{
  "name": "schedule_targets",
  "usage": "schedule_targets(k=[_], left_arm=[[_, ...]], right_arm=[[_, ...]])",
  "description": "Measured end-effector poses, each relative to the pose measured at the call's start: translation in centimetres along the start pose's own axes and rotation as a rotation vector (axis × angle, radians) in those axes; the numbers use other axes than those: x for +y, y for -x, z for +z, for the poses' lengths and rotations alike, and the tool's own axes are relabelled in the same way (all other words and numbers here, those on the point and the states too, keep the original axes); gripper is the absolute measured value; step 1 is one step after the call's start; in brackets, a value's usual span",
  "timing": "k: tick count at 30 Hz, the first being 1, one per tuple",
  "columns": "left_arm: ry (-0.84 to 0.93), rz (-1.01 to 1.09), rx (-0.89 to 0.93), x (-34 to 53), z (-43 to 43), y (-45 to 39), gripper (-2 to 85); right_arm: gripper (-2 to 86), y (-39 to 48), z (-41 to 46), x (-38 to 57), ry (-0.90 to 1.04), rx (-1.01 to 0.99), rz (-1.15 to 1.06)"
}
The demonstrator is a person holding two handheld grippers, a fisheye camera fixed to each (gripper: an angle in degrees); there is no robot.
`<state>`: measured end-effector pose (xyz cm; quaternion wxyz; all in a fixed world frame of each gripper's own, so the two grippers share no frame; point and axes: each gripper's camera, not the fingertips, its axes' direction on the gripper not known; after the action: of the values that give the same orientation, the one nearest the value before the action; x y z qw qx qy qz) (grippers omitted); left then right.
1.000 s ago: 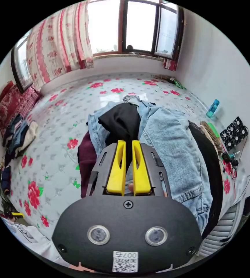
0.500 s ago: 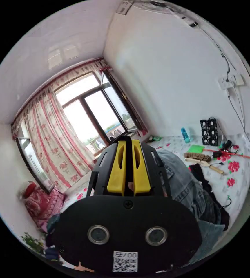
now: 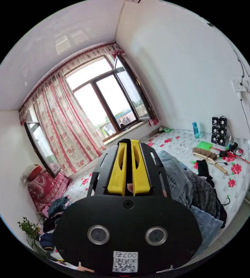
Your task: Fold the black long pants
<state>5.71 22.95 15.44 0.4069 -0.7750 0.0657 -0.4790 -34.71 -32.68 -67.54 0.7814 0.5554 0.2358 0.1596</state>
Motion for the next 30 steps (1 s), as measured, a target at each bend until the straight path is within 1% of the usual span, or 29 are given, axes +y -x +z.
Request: schedule_targets(k=[1, 2, 3, 4, 5, 6, 7, 8, 9, 10, 11, 12, 13, 14, 15, 16, 18, 19, 21, 22, 23, 24, 25, 27, 30], left_arm=[[-0.010, -0.013, 0.007, 0.4, -0.3, 0.3, -1.0], [-0.014, -0.018, 0.012, 0.6, -0.3, 0.4, -1.0], [-0.019, -0.026, 0.024, 0.9, -0.3, 0.5, -1.0], [-0.017, -0.030, 0.039, 1.2, -0.2, 0.6, -1.0], [-0.008, -0.029, 0.052, 1.5, 0.1, 0.5, -1.0], [-0.001, -0.027, 0.057, 1.6, 0.3, 0.4, -1.0], [0.017, -0.019, 0.065, 1.7, 0.7, 0.1, -1.0], [0.025, -0.012, 0.067, 1.8, 0.8, 0.0, -1.0], [0.036, 0.005, 0.066, 1.9, 0.9, -0.4, -1.0], [0.045, 0.021, 0.063, 1.9, 1.0, -0.8, -1.0], [0.052, 0.038, 0.061, 1.8, 0.8, -1.1, -1.0], [0.053, 0.046, 0.061, 1.8, 0.7, -1.3, -1.0], [0.053, 0.061, 0.060, 1.8, 0.4, -1.6, -1.0], [0.051, 0.068, 0.060, 1.8, 0.2, -1.8, -1.0], [0.047, 0.082, 0.059, 1.8, -0.1, -2.1, -1.0], [0.041, 0.095, 0.057, 1.8, -0.4, -2.4, -1.0], [0.031, 0.111, 0.059, 1.9, -0.9, -2.9, -1.0], [0.022, 0.120, 0.065, 2.1, -1.2, -3.2, -0.9], [0.001, 0.133, 0.083, 2.3, -1.7, -3.7, -0.8], [-0.019, 0.143, 0.101, 2.6, -2.2, -4.0, -0.7], [-0.043, 0.155, 0.122, 2.8, -2.7, -4.4, -0.5], [-0.056, 0.163, 0.133, 3.0, -3.0, -4.6, -0.3], [-0.081, 0.182, 0.152, 3.2, -3.8, -5.0, 0.3], [-0.125, 0.218, 0.176, 3.6, -5.1, -5.6, 2.1], [-0.208, 0.286, 0.220, 4.1, -7.6, -6.6, 5.2]], right_arm=[[1.3, -1.1, -1.4, -0.3, -0.098, -0.007, 0.066], [1.2, -4.0, -3.4, -0.3, -0.255, -0.039, 0.207], [1.1, -6.8, -3.6, -0.6, -0.235, -0.040, 0.324], [1.1, -8.0, -3.1, -0.8, -0.173, -0.027, 0.348], [1.0, -9.6, -2.0, -0.7, -0.032, 0.038, 0.342], [0.9, -10.6, -1.1, 0.4, 0.063, 0.177, 0.296], [0.9, -11.1, -0.5, 1.2, 0.124, 0.256, 0.260], [0.8, -12.5, 1.3, 3.5, 0.282, 0.403, 0.185], [0.7, -14.6, 3.2, 6.7, 0.455, 0.493, 0.137], [0.7, -15.7, 3.7, 8.4, 0.514, 0.510, 0.134], [0.7, -17.9, 3.9, 11.9, 0.559, 0.473, 0.150], [0.7, -19.6, 3.2, 14.5, 0.533, 0.377, 0.198], [0.7, -20.3, 2.8, 15.5, 0.504, 0.324, 0.224], [0.8, -21.1, 2.4, 16.7, 0.463, 0.219, 0.268], [0.8, -21.0, 2.8, 16.9, 0.457, 0.157, 0.279], [0.8, -20.4, 3.1, 16.7, 0.462, 0.134, 0.259], [0.8, -15.6, 4.3, 14.0, 0.434, 0.048, 0.098], [0.9, -14.1, 4.6, 13.2, 0.439, 0.014, 0.053], [0.9, -6.8, 5.4, 11.1, 0.487, -0.096, -0.177], [0.9, -4.7, 5.4, 11.2, 0.497, -0.113, -0.240], [1.0, -0.8, 4.9, 11.7, 0.492, -0.151, -0.355], [1.0, 2.3, 4.0, 12.4, 0.467, -0.231, -0.421], [1.0, 3.7, 3.4, 12.8, 0.455, -0.293, -0.434], [1.1, 8.2, 1.3, 14.2, 0.411, -0.527, -0.440], [1.2, 14.1, -1.8, 15.7, 0.341, -0.724, -0.494]])
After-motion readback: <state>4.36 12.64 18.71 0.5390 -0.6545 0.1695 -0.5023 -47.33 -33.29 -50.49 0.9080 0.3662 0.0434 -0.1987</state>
